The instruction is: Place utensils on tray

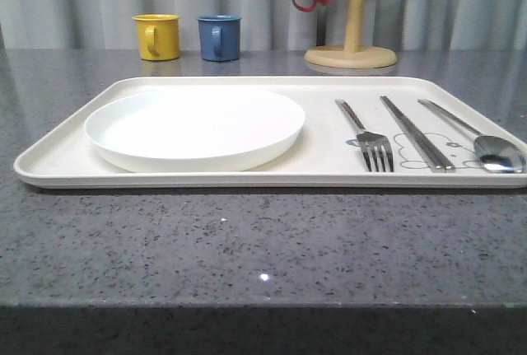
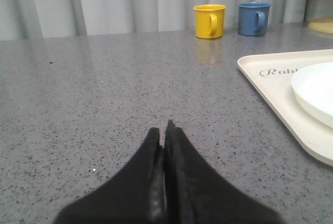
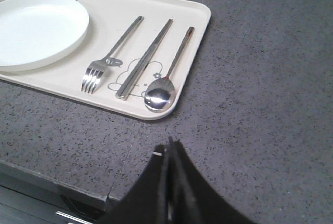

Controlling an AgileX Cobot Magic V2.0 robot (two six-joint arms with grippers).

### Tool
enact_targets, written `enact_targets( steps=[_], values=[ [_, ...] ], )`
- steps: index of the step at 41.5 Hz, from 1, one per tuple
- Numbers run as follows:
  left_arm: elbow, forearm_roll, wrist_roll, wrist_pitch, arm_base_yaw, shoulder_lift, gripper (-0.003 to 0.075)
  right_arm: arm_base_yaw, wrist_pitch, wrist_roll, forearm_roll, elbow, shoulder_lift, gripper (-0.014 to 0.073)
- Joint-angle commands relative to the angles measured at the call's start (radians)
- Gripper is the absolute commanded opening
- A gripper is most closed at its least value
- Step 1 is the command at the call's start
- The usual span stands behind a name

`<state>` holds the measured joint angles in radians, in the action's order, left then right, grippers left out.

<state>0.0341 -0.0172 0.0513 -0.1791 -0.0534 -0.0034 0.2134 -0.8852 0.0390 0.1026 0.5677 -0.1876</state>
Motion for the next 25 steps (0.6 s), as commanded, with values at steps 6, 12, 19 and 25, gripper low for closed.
enact_targets(
  steps=[6, 12, 19, 25],
  values=[
    [-0.056, -0.006, -0.017, 0.235, 0.005, -0.022, -0.002, -0.002, 0.078, 0.01, 0.001, 0.024, -0.013, -0.0067],
    [-0.056, -0.006, -0.017, 0.238, 0.006, -0.022, -0.002, -0.002, 0.078, 0.01, 0.001, 0.024, -0.013, -0.0067],
    [-0.056, -0.006, -0.017, 0.238, 0.006, -0.022, -0.002, -0.002, 0.078, 0.01, 0.001, 0.024, -0.013, -0.0067],
    [-0.056, -0.006, -0.017, 0.238, 0.014, -0.022, -0.002, -0.002, 0.078, 0.01, 0.001, 0.024, -0.013, -0.0067]
  ],
)
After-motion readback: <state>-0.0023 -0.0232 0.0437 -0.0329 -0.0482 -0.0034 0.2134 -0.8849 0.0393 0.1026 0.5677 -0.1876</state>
